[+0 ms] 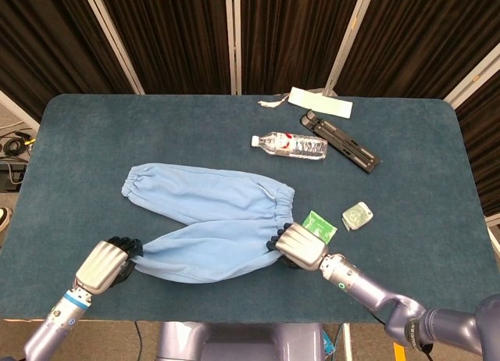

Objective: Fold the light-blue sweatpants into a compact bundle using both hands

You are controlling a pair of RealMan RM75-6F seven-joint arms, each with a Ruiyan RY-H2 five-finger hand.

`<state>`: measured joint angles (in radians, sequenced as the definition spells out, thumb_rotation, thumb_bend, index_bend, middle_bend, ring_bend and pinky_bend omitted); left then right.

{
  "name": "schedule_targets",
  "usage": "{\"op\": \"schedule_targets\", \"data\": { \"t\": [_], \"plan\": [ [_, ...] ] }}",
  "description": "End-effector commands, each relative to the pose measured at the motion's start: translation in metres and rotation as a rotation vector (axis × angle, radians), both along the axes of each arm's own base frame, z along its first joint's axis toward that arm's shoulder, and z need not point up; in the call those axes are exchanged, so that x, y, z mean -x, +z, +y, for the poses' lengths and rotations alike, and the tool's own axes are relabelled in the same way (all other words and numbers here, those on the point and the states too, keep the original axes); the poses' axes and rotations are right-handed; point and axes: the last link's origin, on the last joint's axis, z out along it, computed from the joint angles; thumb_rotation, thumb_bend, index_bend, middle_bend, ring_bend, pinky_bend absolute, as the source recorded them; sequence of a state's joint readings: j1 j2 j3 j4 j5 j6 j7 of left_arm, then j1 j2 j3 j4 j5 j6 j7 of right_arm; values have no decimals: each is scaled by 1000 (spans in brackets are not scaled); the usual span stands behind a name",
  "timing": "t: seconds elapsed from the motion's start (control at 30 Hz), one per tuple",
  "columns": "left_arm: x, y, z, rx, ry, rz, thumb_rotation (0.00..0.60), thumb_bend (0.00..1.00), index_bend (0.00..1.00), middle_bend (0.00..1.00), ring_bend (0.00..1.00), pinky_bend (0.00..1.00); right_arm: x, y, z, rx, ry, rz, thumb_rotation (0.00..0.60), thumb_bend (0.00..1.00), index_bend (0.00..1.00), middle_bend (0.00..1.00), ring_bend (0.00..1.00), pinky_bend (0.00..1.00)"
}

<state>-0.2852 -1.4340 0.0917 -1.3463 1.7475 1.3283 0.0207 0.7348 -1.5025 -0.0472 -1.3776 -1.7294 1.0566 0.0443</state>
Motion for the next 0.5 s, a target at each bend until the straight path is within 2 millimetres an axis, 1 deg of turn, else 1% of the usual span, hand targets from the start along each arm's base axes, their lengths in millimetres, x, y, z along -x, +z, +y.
{"op": "schedule_targets", "data": {
  "t": [0.03, 0.17, 0.33, 0.4, 0.5],
  "plan": [
    [-13, 21, 25, -43, 51, -4, 600, 656, 693, 388, 392, 469, -12, 7, -13, -15, -112, -81, 600, 460, 687, 617, 570, 529],
    [-28, 36, 48, -55, 93, 0, 600, 656, 704, 396, 400, 469, -20, 11, -27, -23, -204, -118, 600, 461, 687, 617, 570, 530],
    [-42, 51, 78, -84, 140, 55, 600, 657, 703, 395, 400, 467, -29, 12, -49, -39, -359, -147, 600, 462, 693, 626, 570, 529],
    [-46, 53, 93, -85, 180, 81, 600, 657, 704, 392, 400, 463, -33, 11, -58, -34, -406, -153, 600, 463, 696, 626, 570, 529],
    [-50, 55, 107, -97, 212, 87, 600, 657, 705, 389, 400, 460, -38, 9, -68, -18, -431, -151, 600, 464, 703, 626, 570, 528]
  ]
}}
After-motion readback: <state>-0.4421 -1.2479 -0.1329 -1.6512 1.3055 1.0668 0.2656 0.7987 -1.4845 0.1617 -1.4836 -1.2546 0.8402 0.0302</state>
